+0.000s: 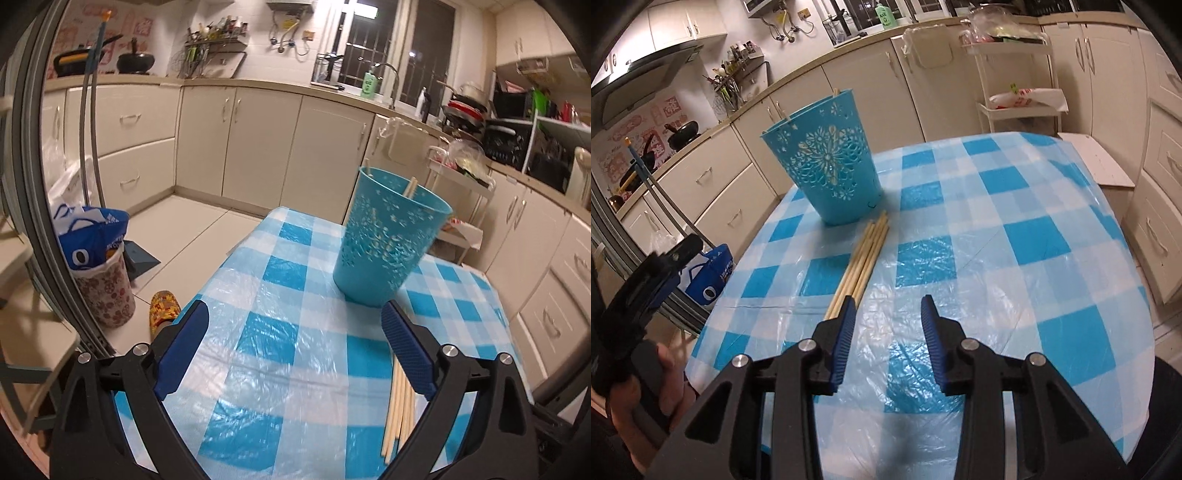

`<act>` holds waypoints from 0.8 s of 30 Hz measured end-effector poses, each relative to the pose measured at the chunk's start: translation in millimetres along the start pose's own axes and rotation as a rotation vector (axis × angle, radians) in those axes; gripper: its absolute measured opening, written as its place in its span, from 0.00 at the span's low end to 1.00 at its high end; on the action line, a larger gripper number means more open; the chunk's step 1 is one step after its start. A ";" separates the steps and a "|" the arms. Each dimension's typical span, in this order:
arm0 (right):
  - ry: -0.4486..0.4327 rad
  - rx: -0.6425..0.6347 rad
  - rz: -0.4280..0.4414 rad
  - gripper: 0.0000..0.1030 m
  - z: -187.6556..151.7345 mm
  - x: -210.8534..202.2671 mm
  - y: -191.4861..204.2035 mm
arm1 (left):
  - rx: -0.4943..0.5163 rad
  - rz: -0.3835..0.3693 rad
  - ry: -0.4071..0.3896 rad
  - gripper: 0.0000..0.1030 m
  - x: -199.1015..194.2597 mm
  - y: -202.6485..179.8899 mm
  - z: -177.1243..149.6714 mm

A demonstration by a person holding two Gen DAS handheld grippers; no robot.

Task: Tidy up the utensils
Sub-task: 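Open the right tool to drop the chopstick into the teal cup, then move the left tool down to the chopsticks beside the teal cup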

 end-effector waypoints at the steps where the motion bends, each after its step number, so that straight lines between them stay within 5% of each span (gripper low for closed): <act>1: 0.002 -0.002 0.000 0.36 0.8 -0.2 0.4 | 0.011 0.001 -0.002 0.88 -3.5 -1.0 -1.3; 24: 0.118 -0.015 -0.043 0.33 26.7 67.4 12.2 | 0.004 0.034 0.053 0.89 -0.2 14.3 -6.3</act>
Point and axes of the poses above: each gripper's, at about its wrist camera, not at the fingertips, and x roughly the way its jaws point, y to its left, z to its top, the point moved 1 cm from there along x, roughly the way its jaws point, and after that the axes turned 9 degrees about -x, right-handed, at the moved point
